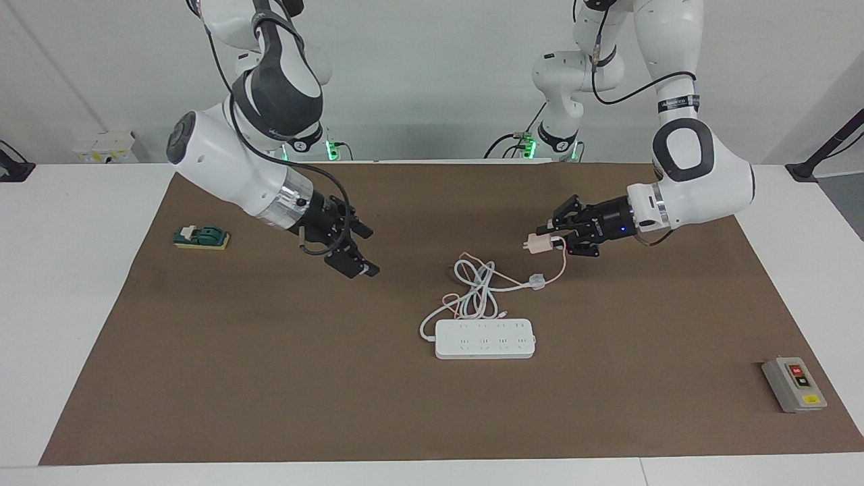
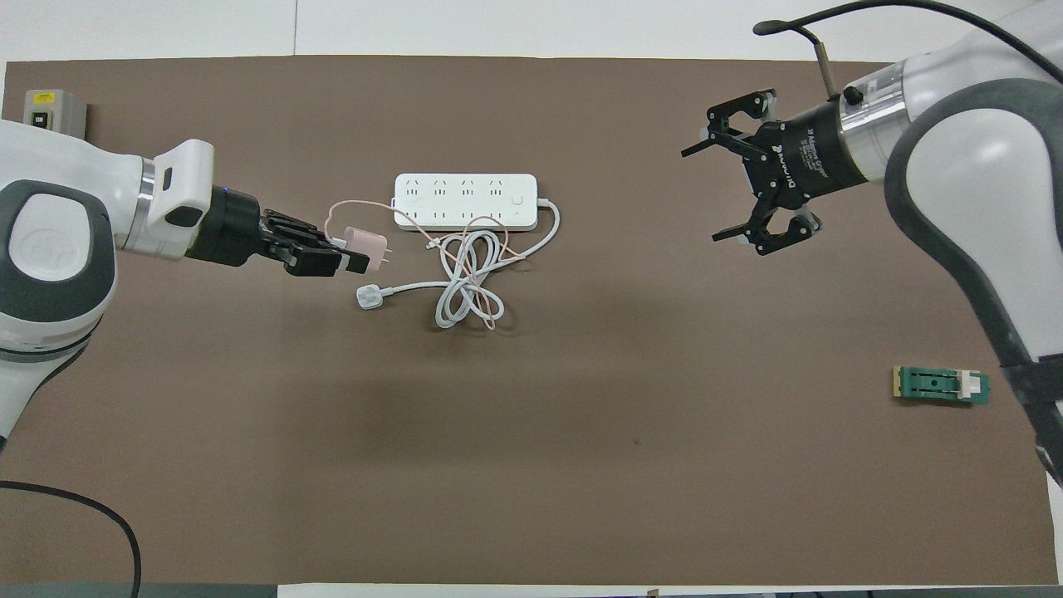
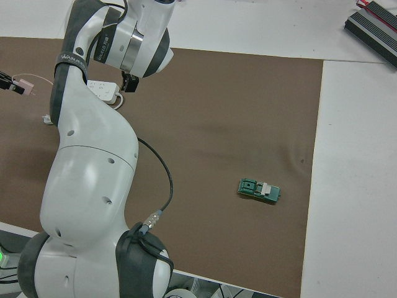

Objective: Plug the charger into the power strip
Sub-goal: 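Open the right gripper and withdraw it while the left gripper holds the charger, then carry the charger with the left gripper to the power strip's end socket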

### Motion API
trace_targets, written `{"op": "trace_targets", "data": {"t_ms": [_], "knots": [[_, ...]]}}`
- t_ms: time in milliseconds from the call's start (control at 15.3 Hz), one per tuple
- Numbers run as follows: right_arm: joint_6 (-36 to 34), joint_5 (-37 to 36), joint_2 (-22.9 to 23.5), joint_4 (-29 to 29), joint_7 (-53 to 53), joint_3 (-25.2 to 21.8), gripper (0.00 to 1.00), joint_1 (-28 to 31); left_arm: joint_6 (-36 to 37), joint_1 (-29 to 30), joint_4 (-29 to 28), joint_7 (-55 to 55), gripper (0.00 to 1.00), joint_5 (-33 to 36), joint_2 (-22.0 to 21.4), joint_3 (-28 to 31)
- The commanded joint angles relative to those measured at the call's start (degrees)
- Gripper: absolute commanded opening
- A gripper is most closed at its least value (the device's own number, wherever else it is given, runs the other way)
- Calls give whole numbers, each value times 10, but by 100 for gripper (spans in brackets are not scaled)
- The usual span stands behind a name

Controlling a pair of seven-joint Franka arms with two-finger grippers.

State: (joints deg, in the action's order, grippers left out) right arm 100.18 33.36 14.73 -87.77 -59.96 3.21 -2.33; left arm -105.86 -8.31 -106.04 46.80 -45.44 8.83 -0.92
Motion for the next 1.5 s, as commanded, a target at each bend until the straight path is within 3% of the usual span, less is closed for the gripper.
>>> {"op": "trace_targets", "data": {"t_ms": [0,196,392,719,1111,1438], "knots": [[-47,-72,-29,-2,140,5,100,17,-55,-51,6,-16,26,64,-7,4],[-72,-139,-49,-4,258,5,100,18,-116,-95,21,-14,25,222,3,2],[-92,-220,-71,-7,352,5,100,14,-138,-115,22,-11,24,307,10,0],[-114,-310,-101,-9,526,5,100,15,-187,-114,27,65,21,389,29,1],[-132,-371,-142,-46,589,10,100,27,-190,-112,132,176,18,412,126,1],[-122,-371,-180,-84,588,41,100,63,-202,-114,147,278,17,435,161,-1]]}}
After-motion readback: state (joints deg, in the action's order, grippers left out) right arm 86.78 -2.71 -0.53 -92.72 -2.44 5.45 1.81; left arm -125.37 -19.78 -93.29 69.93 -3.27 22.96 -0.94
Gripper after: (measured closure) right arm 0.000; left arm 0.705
